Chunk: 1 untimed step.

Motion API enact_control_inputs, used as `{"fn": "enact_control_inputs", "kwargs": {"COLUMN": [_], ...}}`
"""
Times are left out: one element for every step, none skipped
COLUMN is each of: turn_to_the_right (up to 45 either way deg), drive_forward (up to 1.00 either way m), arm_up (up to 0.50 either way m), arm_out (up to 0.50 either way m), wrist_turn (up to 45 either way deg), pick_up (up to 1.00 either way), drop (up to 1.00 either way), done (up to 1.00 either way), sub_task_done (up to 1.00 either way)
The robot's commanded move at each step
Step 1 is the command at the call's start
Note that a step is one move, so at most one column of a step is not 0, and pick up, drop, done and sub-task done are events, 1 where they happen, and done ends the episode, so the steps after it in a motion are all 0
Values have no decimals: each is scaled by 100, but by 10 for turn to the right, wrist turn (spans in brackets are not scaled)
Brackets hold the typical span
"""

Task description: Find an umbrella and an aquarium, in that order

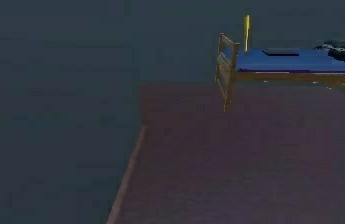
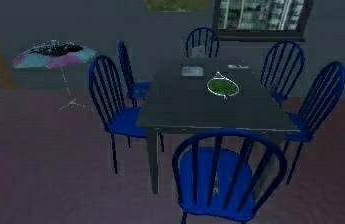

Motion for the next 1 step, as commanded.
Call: {"fn": "enact_control_inputs", "kwargs": {"turn_to_the_right": [450], "drive_forward": [0], "arm_up": [0], "arm_out": [0], "wrist_turn": [0], "pick_up": [0], "drop": [0], "done": [0], "sub_task_done": [0]}}
